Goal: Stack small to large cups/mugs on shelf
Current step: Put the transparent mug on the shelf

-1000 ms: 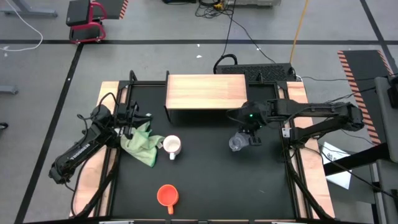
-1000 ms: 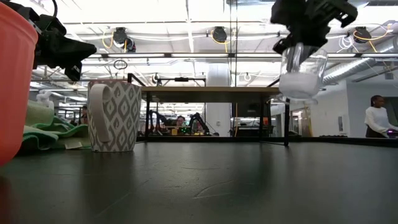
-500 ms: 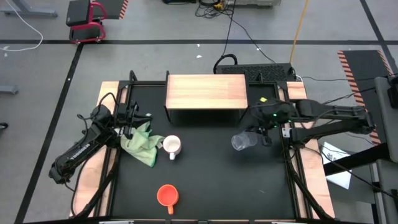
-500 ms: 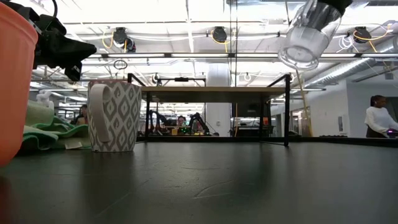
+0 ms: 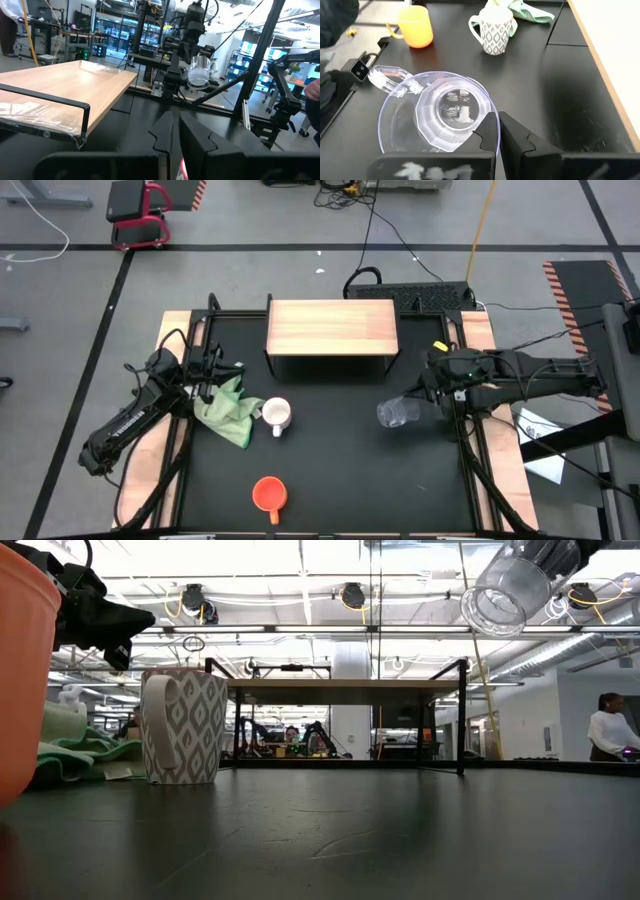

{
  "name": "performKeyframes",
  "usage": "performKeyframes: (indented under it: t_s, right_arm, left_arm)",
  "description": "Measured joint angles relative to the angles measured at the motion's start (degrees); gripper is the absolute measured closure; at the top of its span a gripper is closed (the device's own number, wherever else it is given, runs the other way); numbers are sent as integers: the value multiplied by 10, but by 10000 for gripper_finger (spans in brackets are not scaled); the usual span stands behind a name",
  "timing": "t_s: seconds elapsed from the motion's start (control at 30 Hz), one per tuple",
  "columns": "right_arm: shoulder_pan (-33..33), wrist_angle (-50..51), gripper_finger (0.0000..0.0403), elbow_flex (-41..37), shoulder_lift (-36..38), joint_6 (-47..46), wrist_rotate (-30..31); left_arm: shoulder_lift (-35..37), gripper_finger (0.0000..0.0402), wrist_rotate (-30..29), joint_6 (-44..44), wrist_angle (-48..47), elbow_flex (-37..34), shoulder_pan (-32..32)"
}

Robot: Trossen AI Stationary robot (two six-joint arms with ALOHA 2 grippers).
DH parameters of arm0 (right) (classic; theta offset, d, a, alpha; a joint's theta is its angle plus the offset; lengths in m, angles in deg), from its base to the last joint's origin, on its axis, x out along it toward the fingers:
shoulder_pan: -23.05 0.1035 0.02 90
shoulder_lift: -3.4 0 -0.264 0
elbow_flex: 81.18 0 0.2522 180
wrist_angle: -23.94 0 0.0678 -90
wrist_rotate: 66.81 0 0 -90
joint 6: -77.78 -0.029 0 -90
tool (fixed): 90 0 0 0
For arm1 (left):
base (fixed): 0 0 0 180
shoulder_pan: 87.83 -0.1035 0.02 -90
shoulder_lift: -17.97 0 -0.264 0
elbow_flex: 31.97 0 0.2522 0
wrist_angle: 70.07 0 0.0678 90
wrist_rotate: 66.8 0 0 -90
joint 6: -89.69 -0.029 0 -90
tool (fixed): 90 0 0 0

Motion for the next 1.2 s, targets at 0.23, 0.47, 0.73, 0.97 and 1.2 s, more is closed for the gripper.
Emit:
performKeyframes:
  t_s: [0.23,0.47,0.73,0.97,1.2]
  right_arm:
    - [3,-68,403,-80,36,-5,0]
    - [3,-112,403,-127,53,-10,-3]
    - [3,-144,403,-159,72,-16,-3]
    - [3,-288,403,-224,66,-15,-6]
    - [3,-398,403,-240,26,5,-25]
  left_arm:
    - [0,371,0,0,0,0,0]
    - [0,371,0,0,0,0,0]
    - [0,371,0,0,0,0,0]
    - [0,371,0,0,0,0,0]
    - [0,371,0,1,0,0,0]
